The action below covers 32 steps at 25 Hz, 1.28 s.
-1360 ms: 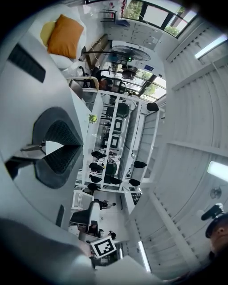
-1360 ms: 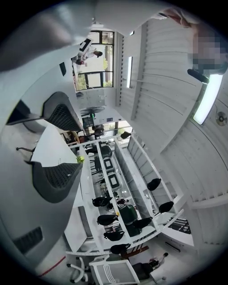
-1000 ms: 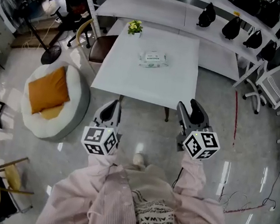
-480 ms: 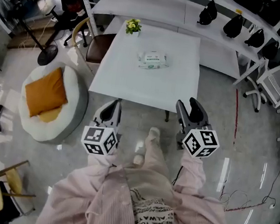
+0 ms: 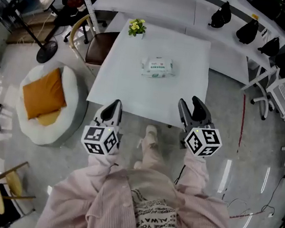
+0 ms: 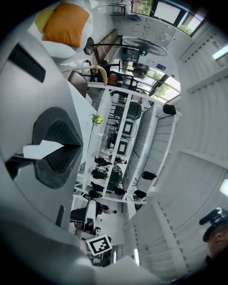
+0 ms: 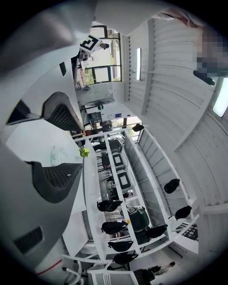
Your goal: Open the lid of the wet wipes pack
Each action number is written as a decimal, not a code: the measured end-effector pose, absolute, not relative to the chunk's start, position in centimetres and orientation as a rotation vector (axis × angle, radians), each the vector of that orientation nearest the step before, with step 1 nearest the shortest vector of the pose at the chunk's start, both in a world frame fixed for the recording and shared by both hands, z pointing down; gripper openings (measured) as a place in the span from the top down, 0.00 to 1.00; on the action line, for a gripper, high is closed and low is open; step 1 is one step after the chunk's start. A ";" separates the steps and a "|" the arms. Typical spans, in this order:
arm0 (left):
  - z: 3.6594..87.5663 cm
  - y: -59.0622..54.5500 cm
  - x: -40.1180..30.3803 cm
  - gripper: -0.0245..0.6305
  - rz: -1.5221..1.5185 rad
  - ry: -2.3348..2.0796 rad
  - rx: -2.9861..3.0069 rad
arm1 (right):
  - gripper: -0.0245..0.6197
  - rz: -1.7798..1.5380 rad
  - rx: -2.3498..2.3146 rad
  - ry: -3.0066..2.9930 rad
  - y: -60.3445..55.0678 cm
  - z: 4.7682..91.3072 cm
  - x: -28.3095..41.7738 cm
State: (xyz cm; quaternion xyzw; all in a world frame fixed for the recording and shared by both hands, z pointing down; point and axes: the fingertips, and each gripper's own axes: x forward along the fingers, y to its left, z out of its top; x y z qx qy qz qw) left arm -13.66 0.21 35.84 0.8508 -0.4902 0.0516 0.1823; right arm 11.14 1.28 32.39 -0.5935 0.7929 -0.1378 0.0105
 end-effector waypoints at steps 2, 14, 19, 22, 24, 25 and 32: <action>36.3 -1.8 -13.3 0.96 0.152 -1.387 2.385 | 0.64 -0.442 -1.849 2.490 -1.1 32.8 11.5; 39.6 -12.2 -10.5 0.96 0.199 -1.381 2.256 | 0.64 -0.509 -1.767 2.735 -14.6 38.0 11.6; 41.4 -15.0 -8.9 0.96 0.225 -1.362 2.214 | 0.64 -0.505 -1.740 2.867 -18.3 40.6 11.9; 42.5 -16.5 -8.2 0.96 0.233 -1.354 2.181 | 0.64 -0.495 -1.704 2.946 -20.2 41.8 11.8; 43.3 -17.5 -7.8 0.96 0.240 -1.350 2.162 | 0.64 -0.481 -1.672 3.002 -21.3 42.5 11.6; 43.7 -17.9 -7.6 0.96 0.243 -1.348 2.153 | 0.64 -0.475 -1.654 3.028 -21.8 43.0 11.4; 46.7 -20.1 -6.5 0.96 0.274 -1.334 2.086 | 0.64 -0.424 -1.498 3.246 -24.2 46.4 10.0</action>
